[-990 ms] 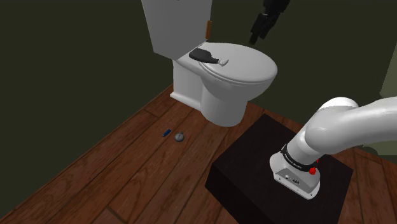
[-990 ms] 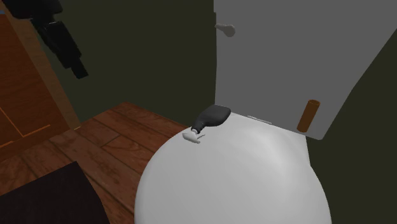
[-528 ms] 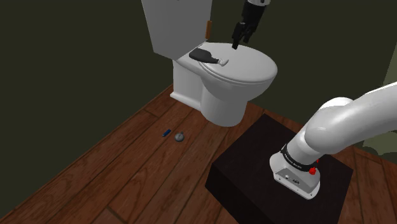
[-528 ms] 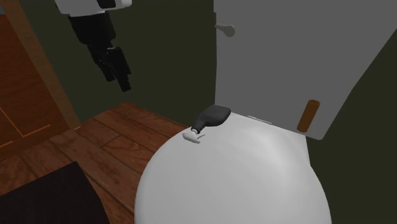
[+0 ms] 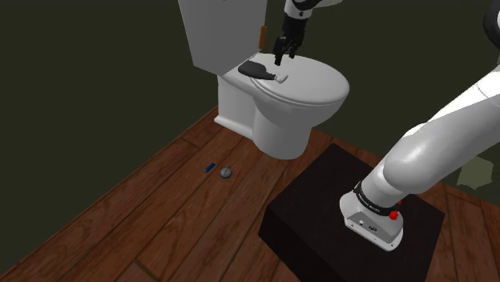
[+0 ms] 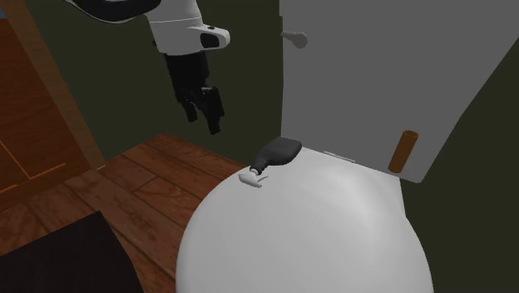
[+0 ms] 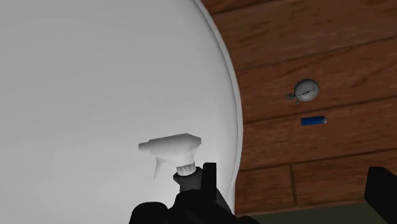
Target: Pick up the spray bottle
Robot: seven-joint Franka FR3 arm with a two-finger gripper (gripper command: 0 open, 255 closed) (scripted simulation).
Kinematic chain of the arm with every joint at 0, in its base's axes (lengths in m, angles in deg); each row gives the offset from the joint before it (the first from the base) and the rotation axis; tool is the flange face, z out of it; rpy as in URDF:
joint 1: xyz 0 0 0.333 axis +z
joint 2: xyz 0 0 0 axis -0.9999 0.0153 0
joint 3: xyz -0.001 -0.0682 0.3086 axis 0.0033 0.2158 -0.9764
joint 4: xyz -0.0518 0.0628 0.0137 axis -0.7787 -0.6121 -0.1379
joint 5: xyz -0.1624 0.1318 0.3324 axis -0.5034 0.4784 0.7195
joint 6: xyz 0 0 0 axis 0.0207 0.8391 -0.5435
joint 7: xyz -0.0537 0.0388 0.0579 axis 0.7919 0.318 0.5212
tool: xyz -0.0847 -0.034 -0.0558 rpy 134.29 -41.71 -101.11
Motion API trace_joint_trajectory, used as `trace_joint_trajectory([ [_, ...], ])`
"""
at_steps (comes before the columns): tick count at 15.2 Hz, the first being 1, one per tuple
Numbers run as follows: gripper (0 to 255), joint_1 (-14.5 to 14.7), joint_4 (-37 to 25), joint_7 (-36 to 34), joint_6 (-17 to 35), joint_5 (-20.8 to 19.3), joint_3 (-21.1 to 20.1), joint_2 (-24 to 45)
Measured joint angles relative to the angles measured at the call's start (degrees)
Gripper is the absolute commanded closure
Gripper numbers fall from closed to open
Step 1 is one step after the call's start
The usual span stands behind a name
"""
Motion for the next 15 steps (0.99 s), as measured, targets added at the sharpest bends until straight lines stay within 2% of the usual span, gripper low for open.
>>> trace_joint_trajectory([
  [6, 0, -0.47, -8.58, -0.12, 2.81, 0.15, 0.60, 12.80],
  [12, 0, -1.71, -22.04, 0.48, 2.67, 0.87, 1.26, 27.52],
  [15, 0, -1.82, -23.97, 0.29, 3.28, 0.94, 1.26, 30.33],
])
